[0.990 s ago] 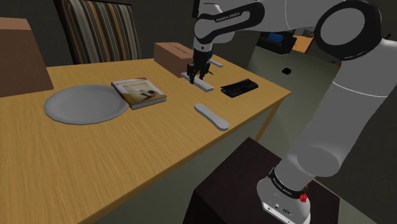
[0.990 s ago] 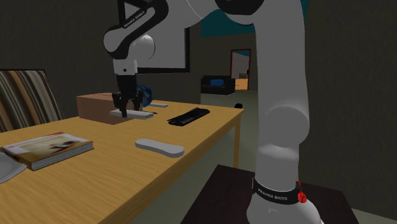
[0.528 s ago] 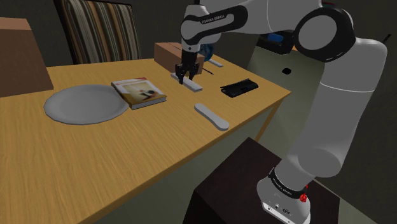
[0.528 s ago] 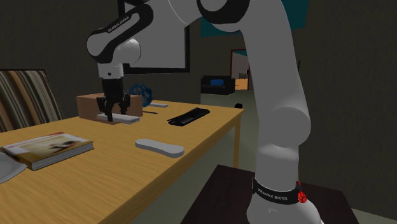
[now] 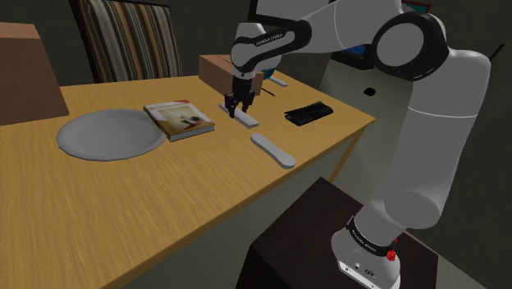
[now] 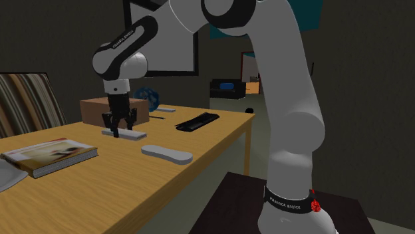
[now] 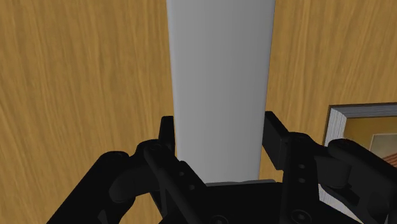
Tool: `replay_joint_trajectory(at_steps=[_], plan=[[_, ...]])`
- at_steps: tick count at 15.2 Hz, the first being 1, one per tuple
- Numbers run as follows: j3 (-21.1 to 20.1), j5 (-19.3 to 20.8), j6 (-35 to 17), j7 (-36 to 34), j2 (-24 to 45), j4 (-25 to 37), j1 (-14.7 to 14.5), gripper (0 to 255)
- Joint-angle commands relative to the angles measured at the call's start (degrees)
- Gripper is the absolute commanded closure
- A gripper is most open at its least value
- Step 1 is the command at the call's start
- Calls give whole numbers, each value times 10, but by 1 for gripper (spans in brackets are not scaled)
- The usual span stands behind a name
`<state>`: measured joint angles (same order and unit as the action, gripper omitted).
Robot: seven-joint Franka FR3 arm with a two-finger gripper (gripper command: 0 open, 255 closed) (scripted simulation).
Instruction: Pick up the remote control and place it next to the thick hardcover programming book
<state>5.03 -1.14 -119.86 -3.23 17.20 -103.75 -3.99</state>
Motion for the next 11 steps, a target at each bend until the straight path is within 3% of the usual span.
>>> replay_joint_trajectory(at_steps=[1, 11], plan=[[0, -1, -12, 1, 7, -5, 1, 255], [-1, -2, -41, 2, 22, -18, 1, 255]])
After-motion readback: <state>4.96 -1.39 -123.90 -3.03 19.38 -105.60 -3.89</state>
